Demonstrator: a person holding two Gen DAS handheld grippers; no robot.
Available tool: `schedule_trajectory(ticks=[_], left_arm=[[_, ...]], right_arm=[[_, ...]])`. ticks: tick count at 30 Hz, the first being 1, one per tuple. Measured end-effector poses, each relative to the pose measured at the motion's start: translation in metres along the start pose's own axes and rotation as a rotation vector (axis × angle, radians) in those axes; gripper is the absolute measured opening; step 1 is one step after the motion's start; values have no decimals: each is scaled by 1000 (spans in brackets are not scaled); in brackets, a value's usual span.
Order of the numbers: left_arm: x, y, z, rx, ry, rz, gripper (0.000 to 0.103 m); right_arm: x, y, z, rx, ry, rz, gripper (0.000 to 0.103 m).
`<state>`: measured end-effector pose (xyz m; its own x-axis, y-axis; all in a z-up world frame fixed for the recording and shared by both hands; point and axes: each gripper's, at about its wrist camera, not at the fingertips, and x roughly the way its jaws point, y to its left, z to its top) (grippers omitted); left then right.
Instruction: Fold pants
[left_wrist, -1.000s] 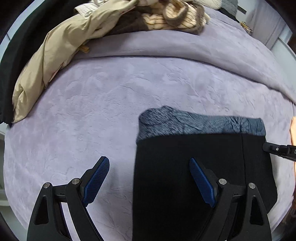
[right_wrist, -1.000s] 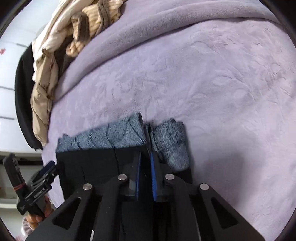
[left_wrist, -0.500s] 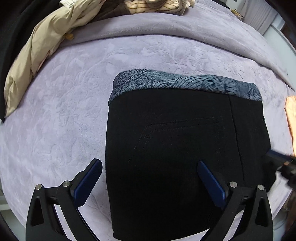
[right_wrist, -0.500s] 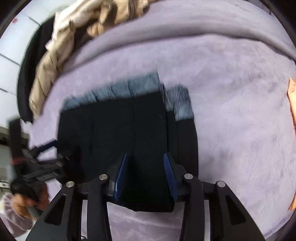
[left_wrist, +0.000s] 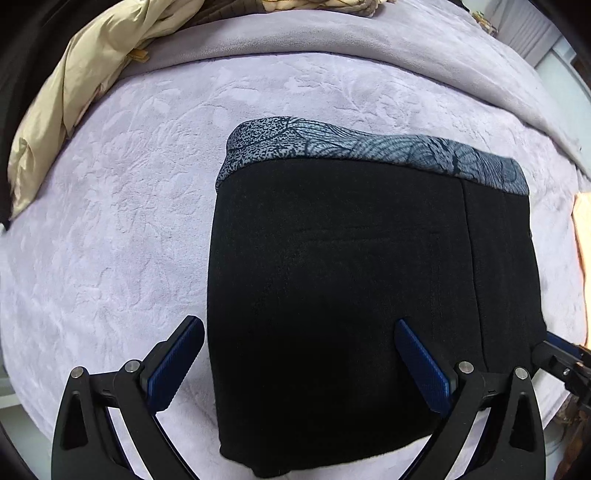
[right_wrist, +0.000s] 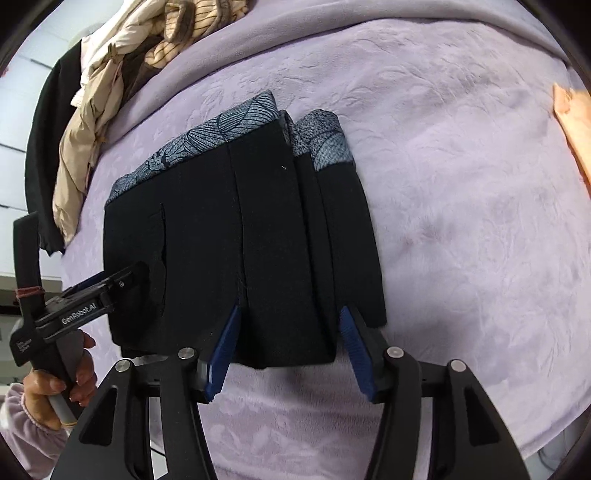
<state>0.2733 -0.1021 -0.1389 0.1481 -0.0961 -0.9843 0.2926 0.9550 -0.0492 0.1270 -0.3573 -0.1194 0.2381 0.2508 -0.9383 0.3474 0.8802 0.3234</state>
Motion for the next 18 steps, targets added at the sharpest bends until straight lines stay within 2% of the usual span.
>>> schedule_trajectory(ticks=[4,10,18], left_arm=[[-13,-22,-16,59,30,48,103],[-39,-49,-54,71,69,55,103],[-68,-80,-91,39,88,79,103]], right_arm=[[-9,-6,-9,1,20,2,66],[-18,-15,-25,24,54,-16,79],[-33,-9,-47,-63,61,-80,82]])
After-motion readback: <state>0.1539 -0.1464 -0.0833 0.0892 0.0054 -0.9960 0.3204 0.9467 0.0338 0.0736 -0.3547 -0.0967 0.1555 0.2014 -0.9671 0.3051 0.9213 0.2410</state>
